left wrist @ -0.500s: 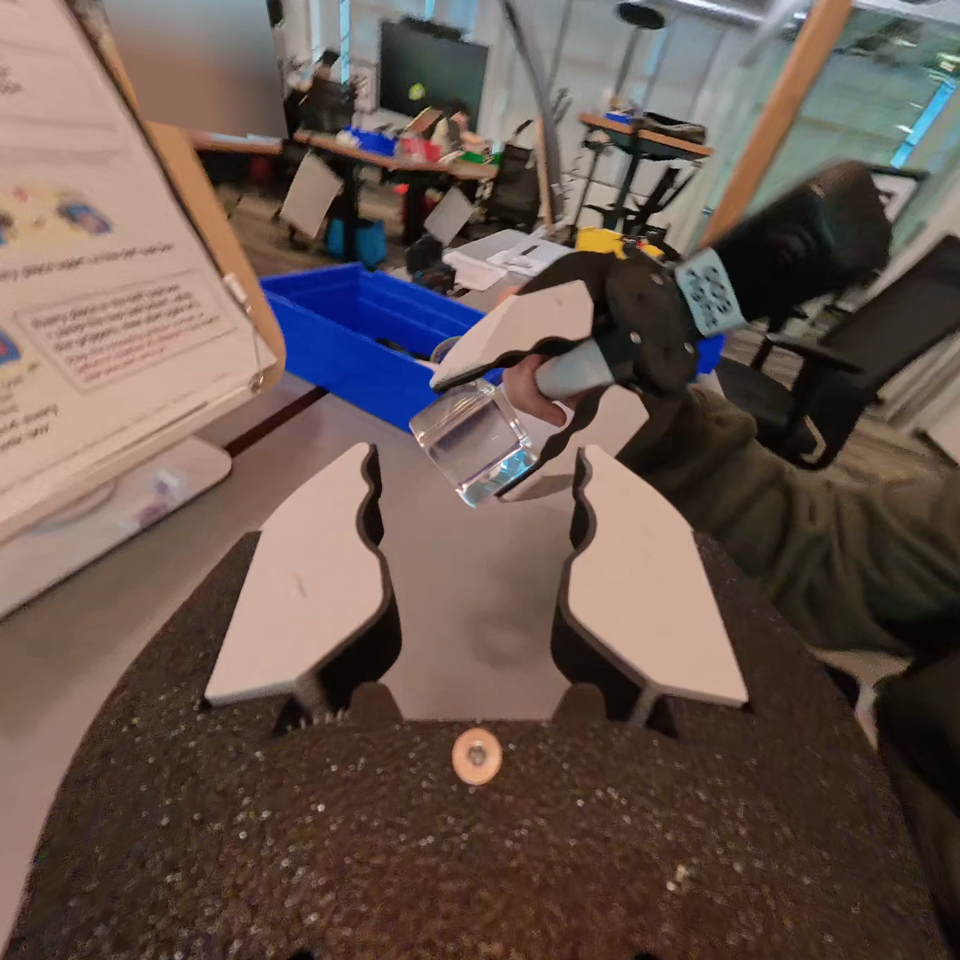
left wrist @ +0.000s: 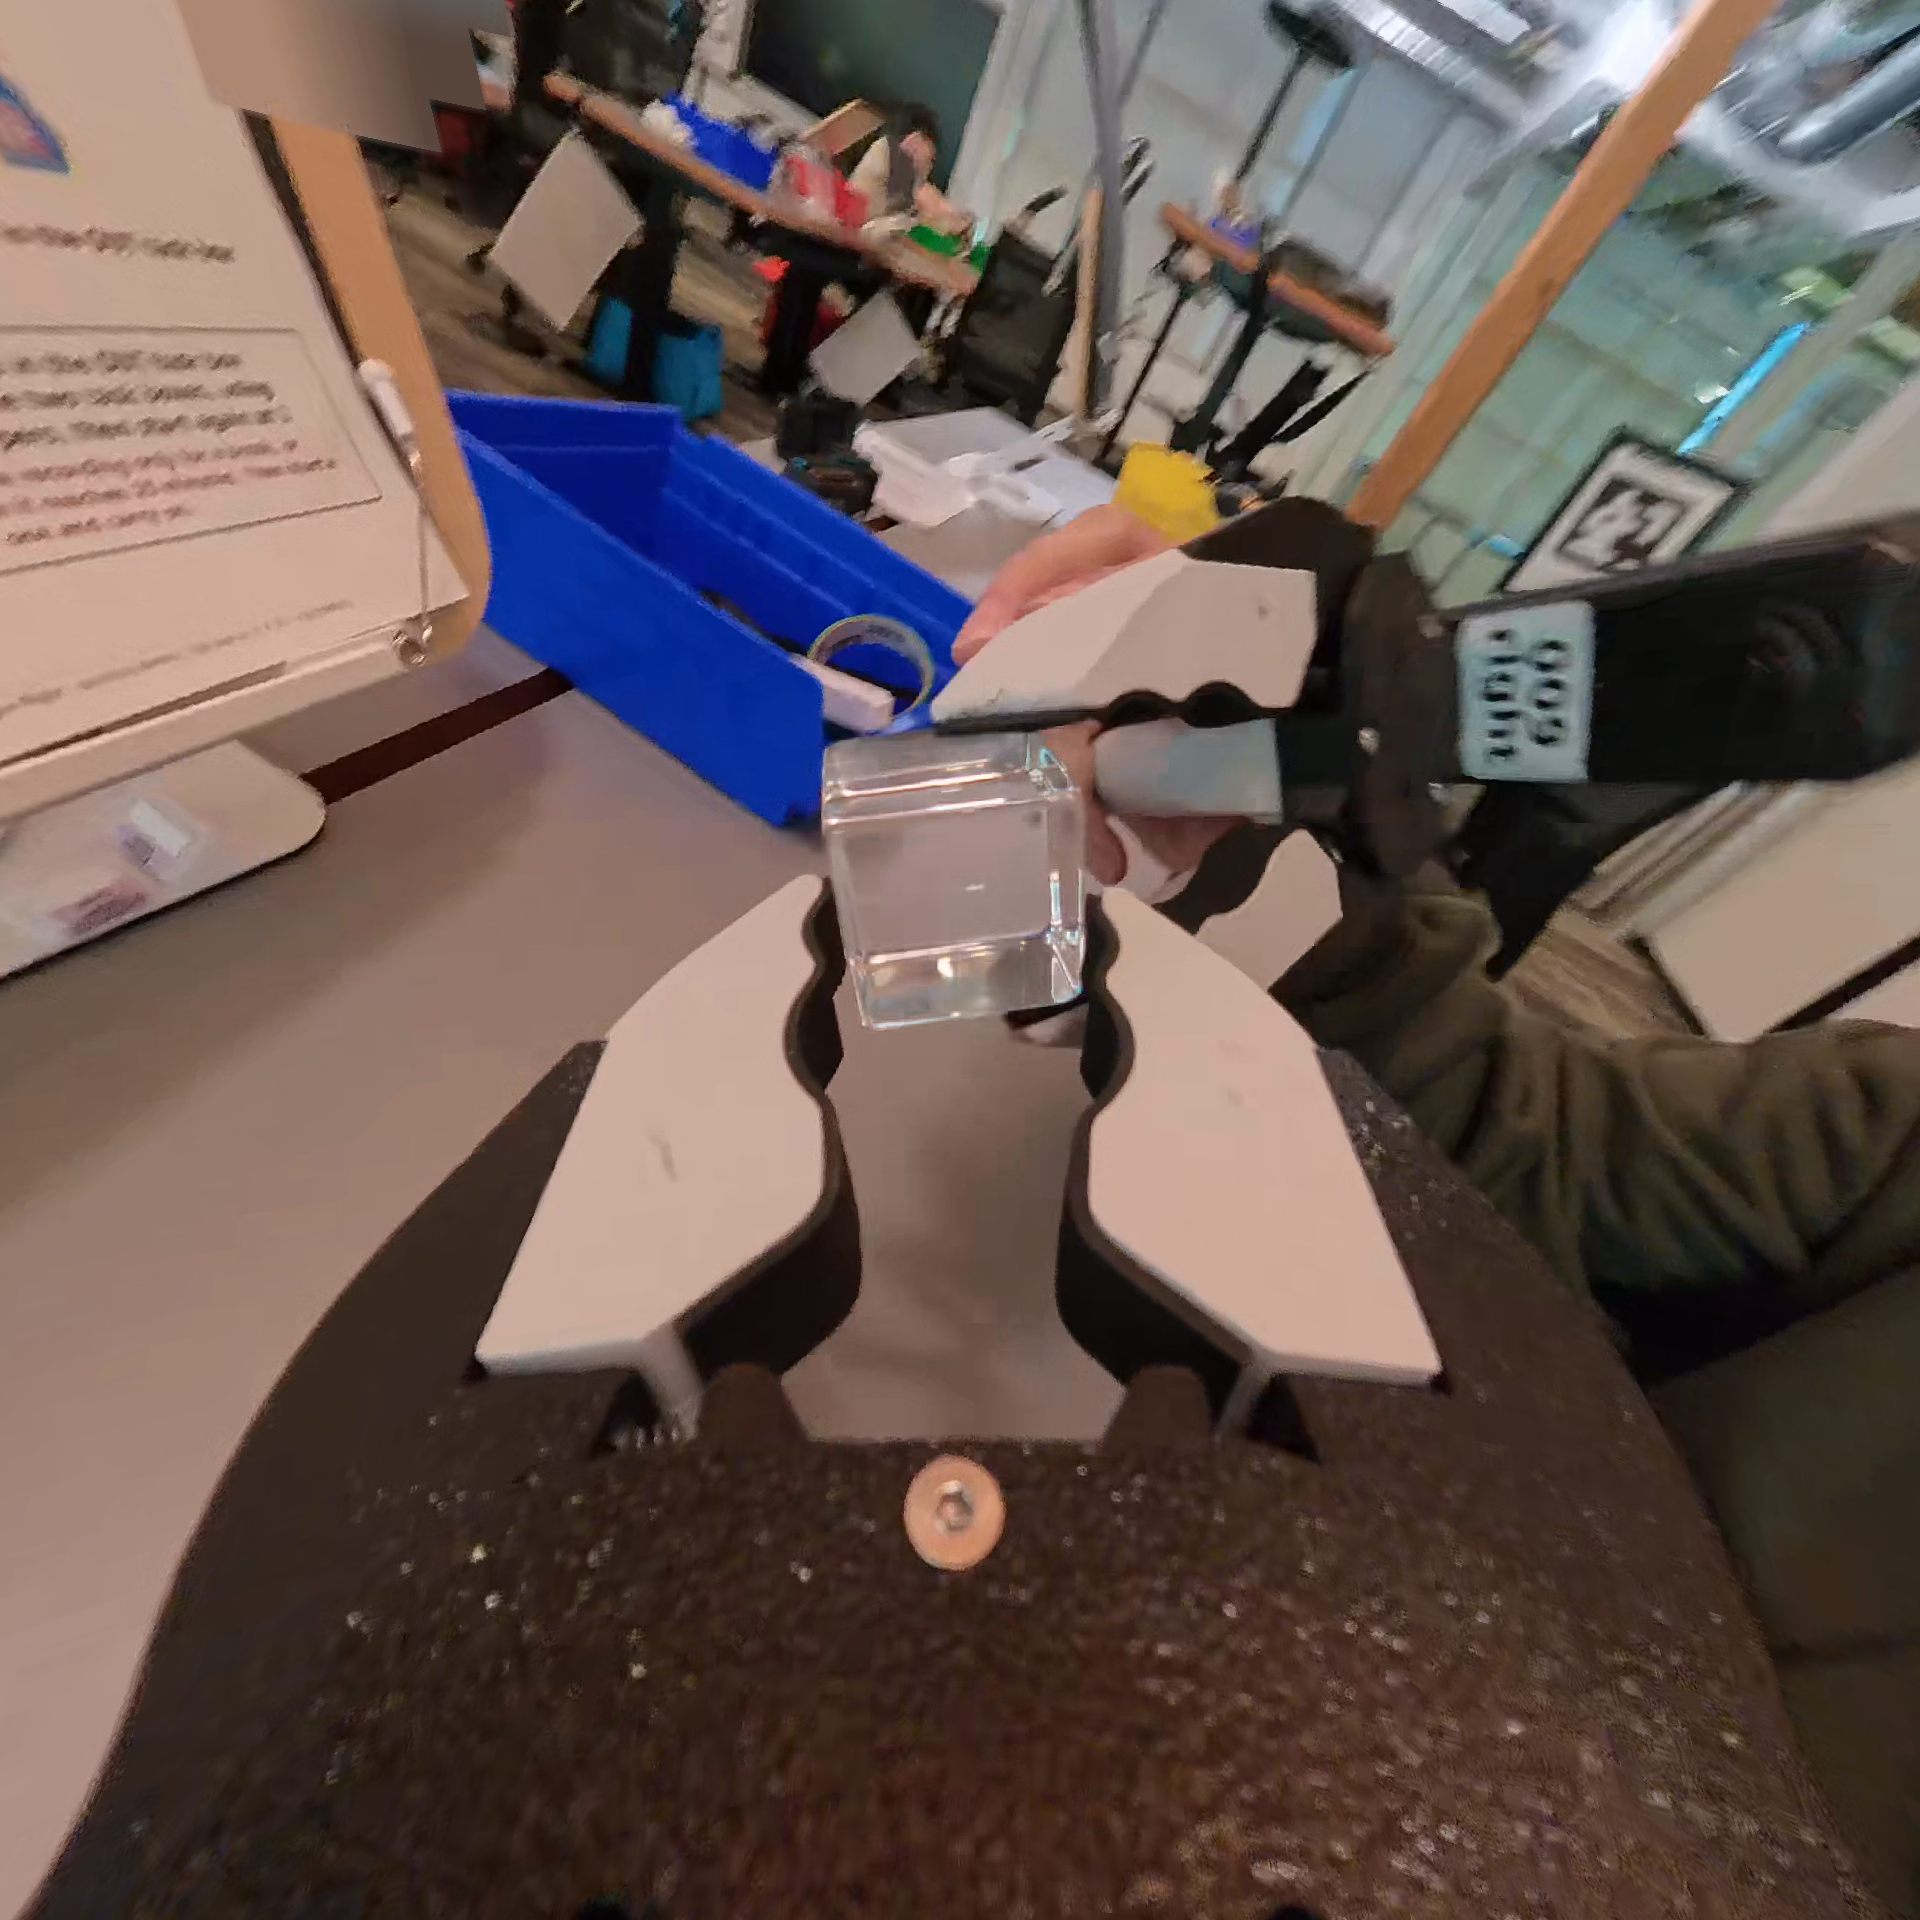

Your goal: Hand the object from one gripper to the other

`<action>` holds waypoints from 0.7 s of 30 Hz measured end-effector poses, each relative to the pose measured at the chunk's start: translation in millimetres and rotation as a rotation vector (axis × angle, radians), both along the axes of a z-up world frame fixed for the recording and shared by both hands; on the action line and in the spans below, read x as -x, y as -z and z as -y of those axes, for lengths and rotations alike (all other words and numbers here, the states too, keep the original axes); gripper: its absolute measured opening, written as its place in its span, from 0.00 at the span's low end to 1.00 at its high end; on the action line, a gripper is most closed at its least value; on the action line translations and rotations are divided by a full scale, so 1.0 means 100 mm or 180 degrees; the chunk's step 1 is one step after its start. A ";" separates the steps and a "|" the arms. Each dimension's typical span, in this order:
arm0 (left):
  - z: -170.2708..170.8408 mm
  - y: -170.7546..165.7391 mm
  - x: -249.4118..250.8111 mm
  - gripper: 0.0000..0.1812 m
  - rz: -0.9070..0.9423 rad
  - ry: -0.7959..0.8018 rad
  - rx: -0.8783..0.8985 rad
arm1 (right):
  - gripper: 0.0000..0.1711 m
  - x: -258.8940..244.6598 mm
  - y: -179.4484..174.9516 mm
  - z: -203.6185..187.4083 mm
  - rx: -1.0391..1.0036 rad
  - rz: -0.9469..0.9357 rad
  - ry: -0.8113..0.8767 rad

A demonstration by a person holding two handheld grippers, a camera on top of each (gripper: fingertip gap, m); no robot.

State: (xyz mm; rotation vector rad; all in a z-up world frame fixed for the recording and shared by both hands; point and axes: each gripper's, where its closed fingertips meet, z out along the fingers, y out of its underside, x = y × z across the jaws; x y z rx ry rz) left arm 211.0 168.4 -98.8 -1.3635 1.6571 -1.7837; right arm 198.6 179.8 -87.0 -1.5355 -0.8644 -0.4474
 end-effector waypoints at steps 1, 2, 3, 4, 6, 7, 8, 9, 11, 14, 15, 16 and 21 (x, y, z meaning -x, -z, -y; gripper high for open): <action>-0.01 -0.07 0.03 0.24 0.0114 0.0057 0.0104 | 0.30 0.02 -0.10 0.04 -0.0087 -0.0340 -0.0133; -0.02 -0.14 0.07 0.24 0.0264 0.0150 0.0173 | 0.33 0.04 -0.18 0.08 -0.0095 -0.0803 -0.0298; -0.01 -0.21 0.13 0.24 0.0417 0.0287 0.0214 | 0.39 0.08 -0.24 0.13 0.0021 -0.1341 -0.0523; 0.00 -0.25 0.19 0.24 0.0521 0.0406 0.0247 | 0.45 0.09 -0.30 0.16 0.0121 -0.1844 -0.0718; 0.02 -0.29 0.26 0.24 0.0705 0.0539 0.0206 | 0.42 0.04 -0.42 0.15 0.0151 -0.2638 -0.0874; 0.03 -0.30 0.28 0.24 0.0761 0.0583 0.0165 | 0.42 0.04 -0.45 0.14 0.0191 -0.2893 -0.0955; 0.05 -0.30 0.29 0.24 0.0795 0.0614 0.0131 | 0.39 0.06 -0.45 0.14 0.0268 -0.3062 -0.1032; 0.06 -0.31 0.30 0.24 0.0848 0.0630 0.0108 | 0.34 0.10 -0.41 0.13 0.0403 -0.3143 -0.1068; 0.09 -0.31 0.31 0.24 0.0880 0.0679 0.0080 | 0.31 0.19 -0.32 0.12 0.0586 -0.3032 -0.1121; 0.09 -0.29 0.31 0.24 0.0872 0.0667 -0.0001 | 0.27 0.22 -0.33 0.11 0.0497 -0.2920 -0.1154; 0.09 -0.29 0.31 0.24 0.0852 0.0653 -0.0019 | 0.26 0.22 -0.34 0.11 0.0481 -0.2925 -0.1161; 0.07 -0.27 0.30 0.24 0.0839 0.0612 -0.0072 | 0.26 0.22 -0.33 0.09 0.0504 -0.2923 -0.1144; -0.24 -0.29 0.09 0.30 0.0890 -0.0389 -0.0557 | 0.26 -0.10 -0.28 -0.06 0.0210 -0.2567 -0.0260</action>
